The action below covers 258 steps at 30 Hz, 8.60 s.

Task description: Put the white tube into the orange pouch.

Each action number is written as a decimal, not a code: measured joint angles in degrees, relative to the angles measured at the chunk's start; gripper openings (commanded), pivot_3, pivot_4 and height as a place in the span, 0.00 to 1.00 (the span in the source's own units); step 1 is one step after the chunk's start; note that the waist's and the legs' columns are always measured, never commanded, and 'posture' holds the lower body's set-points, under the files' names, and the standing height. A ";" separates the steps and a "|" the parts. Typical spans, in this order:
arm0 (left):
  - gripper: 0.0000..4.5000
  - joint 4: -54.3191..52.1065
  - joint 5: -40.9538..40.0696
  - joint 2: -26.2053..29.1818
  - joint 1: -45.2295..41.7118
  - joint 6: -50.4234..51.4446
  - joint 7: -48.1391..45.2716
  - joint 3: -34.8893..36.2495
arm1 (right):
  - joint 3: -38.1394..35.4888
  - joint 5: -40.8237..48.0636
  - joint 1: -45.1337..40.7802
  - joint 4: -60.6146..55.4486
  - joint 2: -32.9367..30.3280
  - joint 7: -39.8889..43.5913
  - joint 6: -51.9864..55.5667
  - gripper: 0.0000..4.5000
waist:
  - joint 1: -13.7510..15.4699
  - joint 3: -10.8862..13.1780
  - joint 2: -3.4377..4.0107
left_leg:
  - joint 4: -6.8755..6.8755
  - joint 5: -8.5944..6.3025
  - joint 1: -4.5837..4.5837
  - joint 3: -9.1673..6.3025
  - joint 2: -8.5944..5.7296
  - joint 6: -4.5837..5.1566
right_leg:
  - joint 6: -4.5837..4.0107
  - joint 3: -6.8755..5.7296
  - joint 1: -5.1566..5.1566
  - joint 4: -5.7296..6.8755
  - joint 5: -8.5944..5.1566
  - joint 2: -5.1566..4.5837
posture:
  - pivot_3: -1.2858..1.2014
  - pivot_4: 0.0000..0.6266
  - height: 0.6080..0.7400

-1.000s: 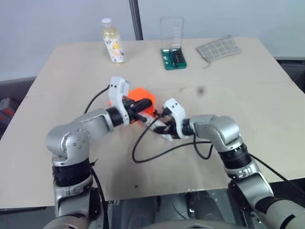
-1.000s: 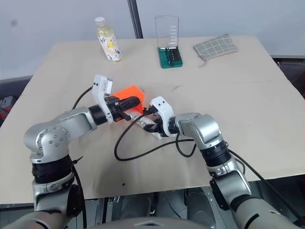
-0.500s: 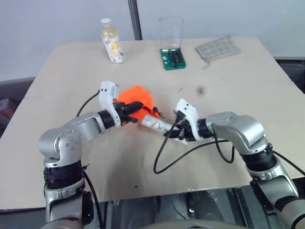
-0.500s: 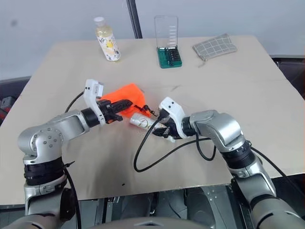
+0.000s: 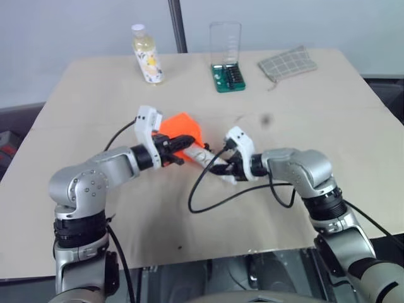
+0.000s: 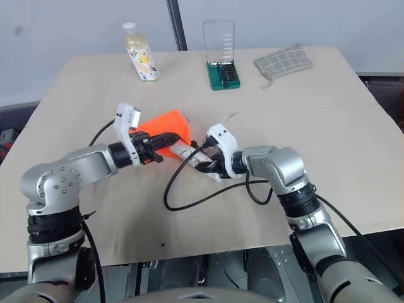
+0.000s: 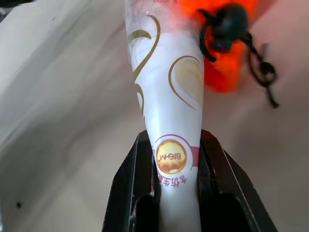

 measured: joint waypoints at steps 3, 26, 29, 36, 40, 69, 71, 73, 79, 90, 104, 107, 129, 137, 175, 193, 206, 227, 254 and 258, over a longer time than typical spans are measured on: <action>0.00 -0.21 -0.15 0.53 1.24 0.00 -0.11 0.00 | 0.00 -0.06 0.01 0.41 -1.04 0.32 -0.55 0.08 | -0.01 0.00 0.00 | -0.03 0.00 0.00 0.00 0.01 0.00 | 0.00 0.00 -0.01 0.00 0.00 0.00 | 0.52 0.24 1.00; 0.00 -6.37 1.40 5.48 6.70 -8.76 -8.81 -6.77 | -3.01 -2.94 -8.08 17.81 9.30 -2.70 -8.21 0.08 | -0.14 0.02 0.02 | -0.06 0.00 -0.01 0.02 0.00 0.00 | -0.01 0.02 -0.03 -0.03 0.00 0.00 | 0.52 0.24 1.00; 0.00 -7.01 3.86 5.32 7.10 -11.55 -10.09 -10.08 | -4.67 -2.90 -8.57 18.95 10.73 -2.78 -9.38 0.08 | -0.13 0.02 0.03 | -0.09 0.00 -0.01 0.02 0.00 0.01 | -0.01 0.02 -0.03 -0.03 0.00 0.00 | 0.52 0.24 1.00; 0.00 -4.77 7.45 2.57 4.86 -16.38 -11.10 -14.07 | -3.90 -3.24 -8.54 19.50 10.28 -0.87 -9.34 0.08 | -0.17 0.02 0.03 | -0.09 -0.05 -0.01 0.01 0.00 0.08 | 0.00 0.01 -0.03 -0.02 0.00 0.01 | 0.52 0.24 1.00; 0.00 -4.01 8.20 2.22 4.15 -18.24 -12.29 -14.04 | -4.17 -2.80 -8.54 18.91 11.02 -0.31 -9.20 0.08 | -0.35 0.03 0.04 | -0.12 -0.04 -0.03 0.03 0.02 0.08 | -0.01 0.03 -0.12 0.00 0.00 0.03 | 0.52 0.24 1.00; 0.00 0.50 9.10 0.34 3.66 -19.92 -12.25 -13.09 | -2.85 -2.05 -4.66 11.39 0.42 9.01 -13.16 0.82 | -0.27 0.04 0.06 | -0.08 -0.13 -0.13 0.04 0.00 0.23 | 0.00 0.02 -0.20 0.02 0.00 0.03 | 0.52 0.24 1.00; 0.00 1.56 9.10 -0.02 2.84 -19.90 -12.15 -13.39 | -2.36 -1.87 -3.03 6.86 -2.70 11.87 -15.64 0.82 | -0.24 0.04 0.05 | -0.07 -0.13 -0.14 0.02 0.01 0.23 | 0.00 0.01 -0.20 0.02 0.00 0.03 | 0.52 0.24 1.00; 0.00 2.15 9.09 -0.05 2.24 -19.88 -12.08 -13.39 | -1.68 -2.11 -1.77 3.56 -5.73 14.14 -18.20 0.82 | -0.22 0.04 0.05 | -0.07 -0.13 -0.14 0.03 0.01 0.23 | 0.00 0.02 -0.20 0.00 0.00 0.02 | 0.52 0.24 1.00; 0.00 2.57 9.08 0.13 1.96 -19.89 -12.12 -13.24 | 2.45 -9.94 0.75 2.42 -13.57 15.77 -28.36 0.82 | -0.16 0.04 0.03 | -0.04 -0.13 -0.13 0.09 0.01 0.22 | 0.01 0.04 -0.19 0.00 0.00 0.00 | 0.52 0.24 1.00; 0.00 2.62 10.16 0.70 2.05 -20.00 -12.98 -13.53 | 4.39 -17.24 1.20 10.65 -10.84 12.32 -37.08 0.82 | 0.09 0.04 0.02 | -0.04 0.00 -0.15 0.14 0.03 0.01 | 0.01 0.10 -0.19 -0.05 0.00 -0.02 | 0.52 0.24 1.00; 0.00 2.44 10.38 0.22 3.37 -20.00 -13.12 -14.07 | 4.30 -20.02 -3.14 12.84 -2.89 6.78 -33.15 0.82 | -0.11 0.04 0.02 | -0.04 0.01 -0.10 0.10 0.04 -0.01 | 0.00 0.10 -0.20 0.04 0.00 0.01 | 0.52 0.24 1.00; 0.00 2.26 11.59 0.41 4.66 -20.72 -13.47 -14.44 | 3.77 -19.77 -3.31 12.52 -3.97 7.78 -32.83 0.82 | 0.30 0.04 0.02 | -0.04 0.01 -0.17 0.07 0.02 -0.01 | 0.00 0.08 -0.20 -0.04 0.00 -0.02 | 0.52 0.24 1.00; 0.00 1.90 20.40 0.02 11.16 -27.71 -14.59 -20.27 | 1.58 -24.04 2.16 22.06 -7.35 6.51 -48.02 0.82 | 0.82 0.02 0.00 | 0.00 0.01 -0.24 0.23 0.05 0.00 | -0.01 0.12 -0.33 0.04 0.01 0.01 | 0.52 0.24 1.00; 0.00 1.88 20.44 0.29 11.92 -27.71 -14.49 -20.23 | 0.34 -24.18 0.41 29.30 -2.18 6.23 -53.61 0.82 | 0.50 0.02 0.00 | -0.01 0.00 -0.15 0.24 0.05 0.00 | -0.01 0.16 -0.29 0.08 0.01 0.02 | 0.52 0.24 1.00; 0.67 0.31 19.03 -7.09 -2.17 -39.94 -10.51 -12.96 | -14.52 -2.86 -6.65 1.24 1.85 -2.59 -29.04 0.00 | 0.37 0.04 0.04 | -0.01 -0.12 0.02 0.05 0.00 0.21 | -0.01 0.05 0.01 0.03 0.01 -0.01 | 0.52 0.24 1.00; 0.67 6.41 20.31 -9.01 -7.92 -41.68 -12.08 -14.21 | -9.58 -4.71 -7.98 -1.95 -1.78 -1.50 -28.00 0.00 | -0.05 0.05 0.04 | -0.01 -0.12 0.01 0.10 0.02 0.21 | -0.01 0.07 -0.02 0.02 0.01 0.02 | 0.52 0.24 1.00; 0.55 8.33 21.35 -9.22 -8.21 -42.24 -13.36 -15.70 | -8.54 -4.90 -9.00 -1.97 -0.67 -1.45 -28.12 0.00 | -0.02 0.05 0.04 | -0.01 -0.12 0.01 0.08 0.01 0.22 | -0.01 0.06 -0.02 0.02 0.01 0.01 | 0.52 0.24 1.00; 0.05 11.13 24.74 -8.29 -6.73 -44.72 -14.55 -16.80 | -25.35 4.47 -22.03 4.61 2.09 -10.49 -28.32 0.00 | 0.00 0.06 0.05 | -0.08 -0.11 -0.01 0.09 0.02 0.21 | -0.01 0.07 -0.08 0.02 0.01 0.02 | 0.52 0.24 1.00; 0.85 -0.55 25.11 2.76 21.07 -43.04 -15.88 -8.03 | -23.02 12.74 8.53 -5.58 -23.84 1.35 -20.52 0.60 | -0.08 -0.01 0.14 | 0.04 -0.16 -0.75 0.45 0.28 0.33 | 0.00 0.26 -0.85 0.11 0.01 -0.03 | 0.52 0.24 1.00; 0.85 -5.29 24.82 6.03 33.01 -43.27 -17.17 -2.80 | -21.99 8.32 19.07 -4.87 -27.52 9.55 -30.32 0.60 | 0.07 -0.02 0.14 | 0.06 -0.17 -0.55 0.48 0.34 0.33 | 0.00 0.25 -0.63 0.05 0.00 0.01 | 0.52 0.24 1.00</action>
